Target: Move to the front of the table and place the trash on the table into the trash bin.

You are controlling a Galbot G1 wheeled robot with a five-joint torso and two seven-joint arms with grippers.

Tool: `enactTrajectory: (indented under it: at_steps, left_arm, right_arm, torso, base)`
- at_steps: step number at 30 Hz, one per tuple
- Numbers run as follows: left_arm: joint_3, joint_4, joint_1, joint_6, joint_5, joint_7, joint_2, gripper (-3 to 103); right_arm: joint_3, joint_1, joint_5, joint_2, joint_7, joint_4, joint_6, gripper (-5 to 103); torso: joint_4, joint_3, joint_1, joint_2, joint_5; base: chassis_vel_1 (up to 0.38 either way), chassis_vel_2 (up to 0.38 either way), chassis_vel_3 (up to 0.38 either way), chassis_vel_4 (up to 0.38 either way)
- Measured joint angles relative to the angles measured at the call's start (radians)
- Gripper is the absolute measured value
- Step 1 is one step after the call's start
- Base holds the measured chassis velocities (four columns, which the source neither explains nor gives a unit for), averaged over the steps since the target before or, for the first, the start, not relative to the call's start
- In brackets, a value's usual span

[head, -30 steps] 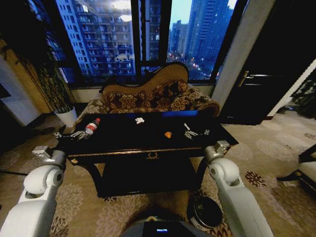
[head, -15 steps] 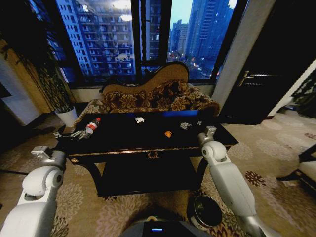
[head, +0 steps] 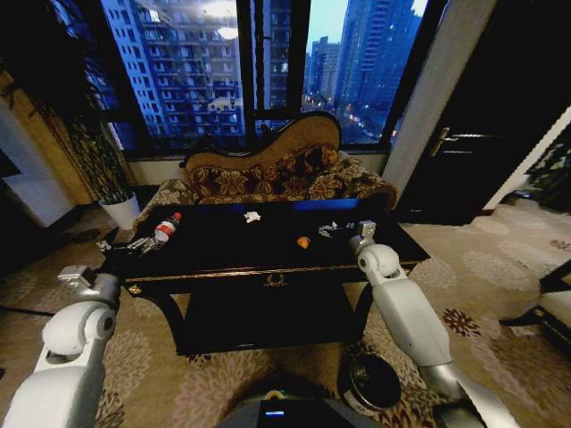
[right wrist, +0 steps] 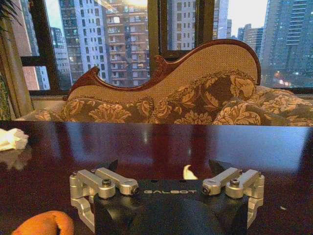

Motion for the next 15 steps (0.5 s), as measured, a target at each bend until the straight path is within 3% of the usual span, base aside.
enactTrajectory:
  at_steps: [15]
  left_arm:
    - [0.002, 0.008, -0.001, -0.014, -0.003, 0.004, -0.001, 100]
  right_arm:
    - [0.03, -0.003, -0.019, -0.035, 0.0, -0.045, -0.005, 100]
  torso:
    - [0.0, 0.0, 0.0, 0.0, 0.0]
  base:
    - [0.0, 0.0, 0.0, 0.0]
